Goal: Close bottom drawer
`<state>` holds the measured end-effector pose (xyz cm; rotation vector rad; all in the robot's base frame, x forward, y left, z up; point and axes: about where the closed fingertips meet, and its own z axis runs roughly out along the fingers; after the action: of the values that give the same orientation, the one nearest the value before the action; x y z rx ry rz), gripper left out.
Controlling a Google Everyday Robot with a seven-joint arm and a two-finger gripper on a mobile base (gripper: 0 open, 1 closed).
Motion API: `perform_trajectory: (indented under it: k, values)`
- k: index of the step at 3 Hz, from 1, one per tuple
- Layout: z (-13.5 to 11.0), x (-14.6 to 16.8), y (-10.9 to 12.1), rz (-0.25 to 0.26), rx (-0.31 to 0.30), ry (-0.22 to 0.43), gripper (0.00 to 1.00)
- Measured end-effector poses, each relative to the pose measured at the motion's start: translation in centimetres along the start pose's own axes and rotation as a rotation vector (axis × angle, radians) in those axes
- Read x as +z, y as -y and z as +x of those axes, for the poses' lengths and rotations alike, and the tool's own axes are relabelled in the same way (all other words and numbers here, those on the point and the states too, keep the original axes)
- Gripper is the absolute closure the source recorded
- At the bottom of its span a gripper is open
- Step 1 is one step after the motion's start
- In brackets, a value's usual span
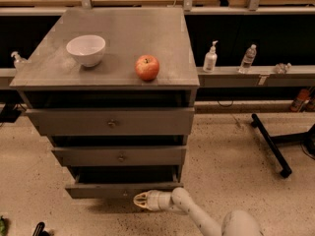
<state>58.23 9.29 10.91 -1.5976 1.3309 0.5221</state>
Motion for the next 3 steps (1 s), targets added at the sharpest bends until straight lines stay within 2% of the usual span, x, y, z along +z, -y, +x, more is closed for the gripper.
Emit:
perform_trajectory:
  k: [1, 2, 3]
  values:
    - [0.3, 0.8, 2.0, 0.019, -0.013, -0.018, 1.0]
    - [0.4, 0.9, 2.5, 0.022, -0.018, -0.025, 1.0]
    - [0.8, 1.5, 5.3, 0.039, -0.044, -0.063, 1.0]
